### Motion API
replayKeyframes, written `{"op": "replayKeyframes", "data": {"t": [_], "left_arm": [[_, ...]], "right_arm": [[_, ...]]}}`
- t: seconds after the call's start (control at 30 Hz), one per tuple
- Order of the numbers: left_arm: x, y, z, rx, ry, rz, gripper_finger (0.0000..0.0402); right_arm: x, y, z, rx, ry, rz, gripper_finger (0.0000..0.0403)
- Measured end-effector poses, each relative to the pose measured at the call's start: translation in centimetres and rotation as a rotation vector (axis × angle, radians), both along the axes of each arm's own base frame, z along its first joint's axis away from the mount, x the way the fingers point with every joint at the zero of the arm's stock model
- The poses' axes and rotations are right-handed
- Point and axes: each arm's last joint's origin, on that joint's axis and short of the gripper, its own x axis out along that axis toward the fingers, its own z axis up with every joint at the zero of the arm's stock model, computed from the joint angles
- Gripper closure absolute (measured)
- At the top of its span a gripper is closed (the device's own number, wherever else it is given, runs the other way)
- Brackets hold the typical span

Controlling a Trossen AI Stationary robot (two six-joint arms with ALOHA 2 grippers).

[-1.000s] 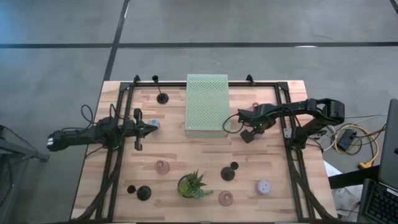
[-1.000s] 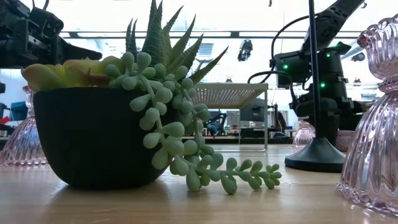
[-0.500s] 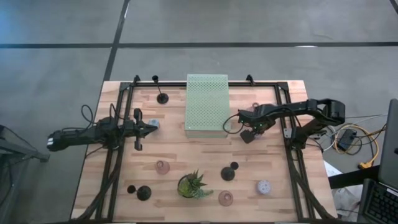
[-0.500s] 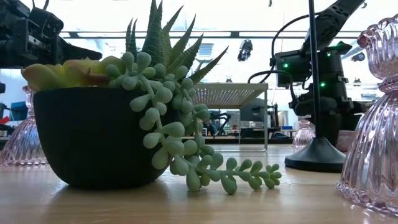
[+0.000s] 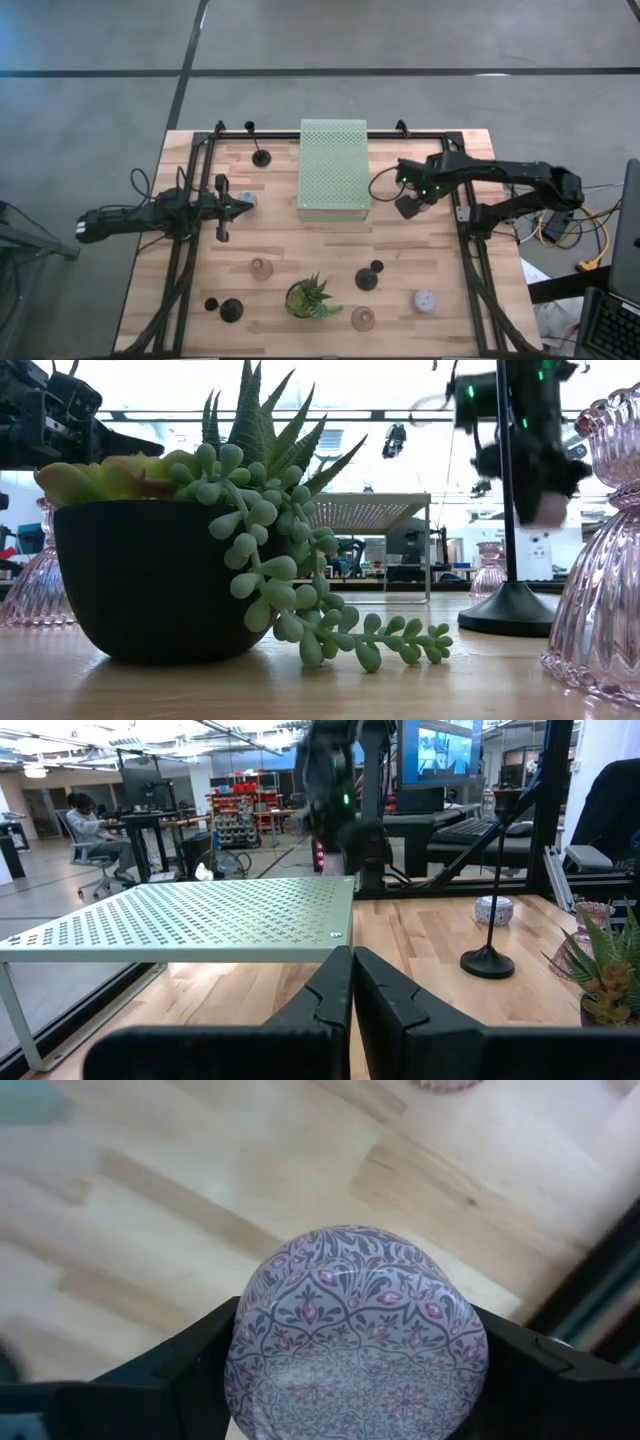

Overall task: Pick & Place candle stick holders
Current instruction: Put the pink scented candle on the shelf

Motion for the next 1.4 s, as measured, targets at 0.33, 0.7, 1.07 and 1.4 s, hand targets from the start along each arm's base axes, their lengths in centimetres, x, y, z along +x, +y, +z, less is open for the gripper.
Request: {"op": "replayKeyframes", "data": {"t": [0.33,0.7,1.07,1.4], "left_arm": [[0.0,0.0,0.0,0.000,-0.001,0.000,0.0383],[0.0,0.0,0.0,0.000,0.000,0.000,0.0383],[0.0,0.0,0.0,0.000,-0.001,0.000,0.0383],[0.0,0.0,0.0,0.000,-0.001,0.000,0.0383]], "right_arm": [[4.5,-2.1,8.9,-0.081,-0.046,0.122,0.0117],[13.5,-8.1,10.1,-0.106,-0.049,0.376,0.0117],[18.8,-12.8,9.2,-0.108,-0.143,0.479,0.0117],[20.5,-14.8,6.2,-0.061,-0.175,0.411,0.0117]]}}
